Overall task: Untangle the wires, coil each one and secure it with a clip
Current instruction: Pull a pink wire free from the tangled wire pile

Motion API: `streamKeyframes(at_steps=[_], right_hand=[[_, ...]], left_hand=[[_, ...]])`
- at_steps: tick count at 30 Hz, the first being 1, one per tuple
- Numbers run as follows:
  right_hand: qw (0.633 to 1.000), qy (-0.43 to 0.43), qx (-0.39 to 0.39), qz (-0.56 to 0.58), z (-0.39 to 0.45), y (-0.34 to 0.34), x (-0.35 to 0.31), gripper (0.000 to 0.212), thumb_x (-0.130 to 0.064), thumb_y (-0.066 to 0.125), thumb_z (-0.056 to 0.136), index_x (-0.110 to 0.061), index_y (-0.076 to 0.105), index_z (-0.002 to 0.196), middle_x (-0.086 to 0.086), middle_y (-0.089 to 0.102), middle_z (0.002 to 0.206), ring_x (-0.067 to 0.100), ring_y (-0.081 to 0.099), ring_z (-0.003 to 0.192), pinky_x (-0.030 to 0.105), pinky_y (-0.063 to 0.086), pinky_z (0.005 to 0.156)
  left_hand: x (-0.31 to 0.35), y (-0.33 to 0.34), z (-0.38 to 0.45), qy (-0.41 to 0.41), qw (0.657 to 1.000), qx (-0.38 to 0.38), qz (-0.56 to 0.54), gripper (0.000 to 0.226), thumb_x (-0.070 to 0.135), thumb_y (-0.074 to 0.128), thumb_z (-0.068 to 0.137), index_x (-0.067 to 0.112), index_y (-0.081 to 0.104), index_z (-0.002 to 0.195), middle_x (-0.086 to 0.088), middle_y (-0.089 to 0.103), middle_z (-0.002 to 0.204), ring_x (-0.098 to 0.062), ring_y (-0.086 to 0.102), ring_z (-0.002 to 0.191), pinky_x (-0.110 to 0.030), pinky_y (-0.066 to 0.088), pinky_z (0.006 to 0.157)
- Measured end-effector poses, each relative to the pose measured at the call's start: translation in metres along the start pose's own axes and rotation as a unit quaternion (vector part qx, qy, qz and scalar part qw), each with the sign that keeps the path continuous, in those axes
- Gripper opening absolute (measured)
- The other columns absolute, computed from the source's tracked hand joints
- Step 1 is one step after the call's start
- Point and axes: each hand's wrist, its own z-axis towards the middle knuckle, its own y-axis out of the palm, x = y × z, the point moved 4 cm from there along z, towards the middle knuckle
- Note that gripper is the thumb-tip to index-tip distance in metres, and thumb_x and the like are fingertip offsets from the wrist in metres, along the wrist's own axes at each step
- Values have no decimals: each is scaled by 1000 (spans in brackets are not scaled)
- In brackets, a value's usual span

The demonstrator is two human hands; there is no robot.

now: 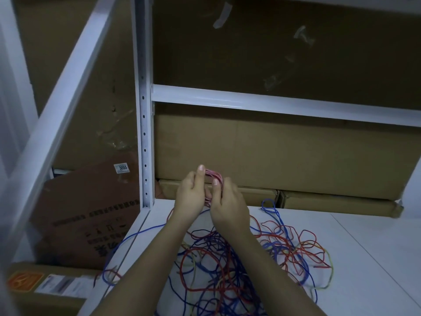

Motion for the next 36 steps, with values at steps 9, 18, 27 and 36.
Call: streamKeyframes(at_steps=[9,18,27,36], right_hand=[[995,10,-80,61,9,-2,1,36,-39,23,103,-15,49,112,5,63,92,23,59,83,38,47,72],[985,-63,-135,90,9,-4,2,47,-47,21,100,-17,53,117,4,65,93,17,60,82,44,48,77],[976,39,-63,204,10,3,11,45,-40,33,102,-19,71,95,-3,72,84,10,67,81,30,53,74],[974,59,-112,189,-3,-41,77,34,2,50,91,0,59,124,12,65,87,22,61,70,25,48,61]], left_hand=[[-6,-3,-9,5,999,-40,-15,41,49,35,98,19,62,93,2,61,75,-15,57,69,-37,46,69],[3,-19,-11,75,983,-89,141,32,40,35,101,20,59,99,-8,64,69,-14,57,46,-33,48,55],[-8,3,-26,51,997,50,33,33,35,33,103,23,59,86,-2,64,74,-18,64,68,-39,54,64],[-1,63,-42,45,967,-140,206,42,45,27,102,19,56,118,-2,63,91,-25,60,89,-39,47,78]])
